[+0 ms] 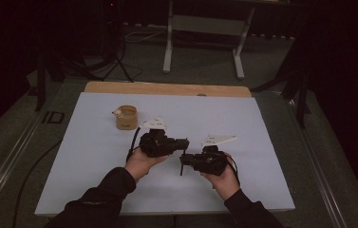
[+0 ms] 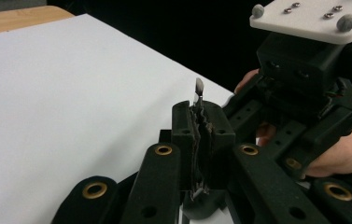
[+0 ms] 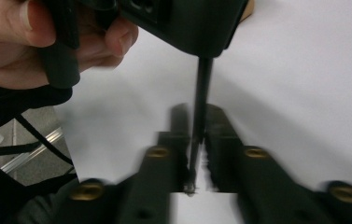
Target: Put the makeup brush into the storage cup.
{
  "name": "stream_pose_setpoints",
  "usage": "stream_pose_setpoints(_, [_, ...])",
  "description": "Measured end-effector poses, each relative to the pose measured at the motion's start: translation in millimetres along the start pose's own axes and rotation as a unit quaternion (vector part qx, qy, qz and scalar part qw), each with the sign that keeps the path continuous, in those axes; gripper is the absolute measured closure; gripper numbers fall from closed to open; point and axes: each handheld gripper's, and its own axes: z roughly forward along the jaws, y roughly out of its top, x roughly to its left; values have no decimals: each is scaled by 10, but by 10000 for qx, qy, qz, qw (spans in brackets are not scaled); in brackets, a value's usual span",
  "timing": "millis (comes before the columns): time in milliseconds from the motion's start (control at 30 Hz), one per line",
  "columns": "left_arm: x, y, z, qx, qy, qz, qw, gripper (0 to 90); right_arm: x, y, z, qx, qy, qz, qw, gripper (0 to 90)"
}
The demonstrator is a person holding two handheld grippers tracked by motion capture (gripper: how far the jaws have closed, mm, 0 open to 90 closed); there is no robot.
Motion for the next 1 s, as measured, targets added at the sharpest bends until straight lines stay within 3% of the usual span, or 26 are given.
stream_pose_setpoints(67, [3, 3, -6, -4, 3, 7, 10000, 859, 8, -4, 1, -6, -39, -40, 10000, 700])
stream_pose_setpoints(100, [6, 12, -23, -43, 33, 17, 10000, 859, 24, -6, 1, -54, -84, -81, 9999, 606])
stream_pose_setpoints(233, [1, 40, -70, -124, 101, 94, 9998, 860, 33, -4, -11, -165, -172, -156, 9996, 435])
stream_pose_setpoints(367, [3, 65, -127, -211, 215, 156, 9994, 859, 12, 1, -49, -338, -227, -86, 9991, 290])
stream_pose_setpoints(500, [22, 96, -200, -291, 299, 181, 9990, 859, -28, -2, -111, -464, -180, -43, 9988, 239])
stream_pose_setpoints(767, [70, 169, -364, -396, 556, 243, 9974, 859, -76, -40, -195, -465, -70, -163, 9988, 166])
stream_pose_setpoints(867, [96, 192, -426, -485, 588, 238, 9968, 859, -95, -60, -204, -451, -161, -336, 9983, 157])
stream_pose_setpoints(1000, [120, 218, -486, -565, 663, 237, 9959, 859, -110, -85, -242, -501, -249, -395, 9977, 159])
